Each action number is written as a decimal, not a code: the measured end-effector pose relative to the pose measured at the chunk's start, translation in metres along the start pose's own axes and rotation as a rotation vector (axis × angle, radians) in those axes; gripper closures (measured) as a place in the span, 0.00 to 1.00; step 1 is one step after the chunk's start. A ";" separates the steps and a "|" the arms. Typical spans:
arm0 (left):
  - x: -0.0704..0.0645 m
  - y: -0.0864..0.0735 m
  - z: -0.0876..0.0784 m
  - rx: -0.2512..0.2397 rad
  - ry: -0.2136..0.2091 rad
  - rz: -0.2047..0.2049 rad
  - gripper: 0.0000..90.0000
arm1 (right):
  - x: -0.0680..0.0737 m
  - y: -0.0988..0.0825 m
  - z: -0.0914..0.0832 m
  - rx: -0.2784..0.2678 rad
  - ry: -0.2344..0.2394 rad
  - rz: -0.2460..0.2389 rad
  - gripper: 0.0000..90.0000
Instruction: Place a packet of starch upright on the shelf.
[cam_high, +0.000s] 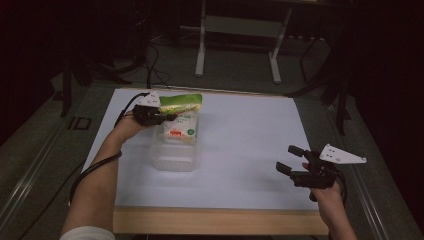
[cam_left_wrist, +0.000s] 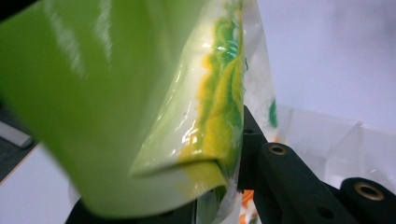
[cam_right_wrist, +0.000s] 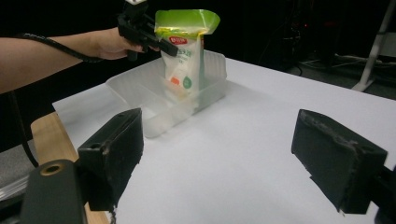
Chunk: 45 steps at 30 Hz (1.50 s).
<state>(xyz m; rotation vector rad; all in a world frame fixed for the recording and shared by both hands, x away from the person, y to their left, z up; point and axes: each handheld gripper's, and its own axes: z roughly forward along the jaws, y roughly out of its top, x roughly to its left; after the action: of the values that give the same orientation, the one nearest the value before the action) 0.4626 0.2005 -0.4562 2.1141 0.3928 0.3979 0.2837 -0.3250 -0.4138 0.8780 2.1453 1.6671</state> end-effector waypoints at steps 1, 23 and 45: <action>0.000 -0.001 -0.001 -0.004 -0.003 -0.002 0.91 | 0.000 -0.001 0.000 0.001 0.001 0.001 0.18; -0.014 0.017 -0.016 -0.022 0.139 -0.226 0.00 | 0.003 -0.004 0.010 0.036 0.005 -0.012 0.18; -0.058 -0.001 -0.053 -0.035 0.158 -0.348 0.00 | 0.006 -0.006 0.013 0.049 0.011 -0.023 0.18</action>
<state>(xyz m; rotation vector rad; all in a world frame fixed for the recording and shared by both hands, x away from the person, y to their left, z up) 0.3875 0.2157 -0.4370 1.9377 0.8256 0.3640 0.2848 -0.3121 -0.4228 0.8565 2.2036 1.6191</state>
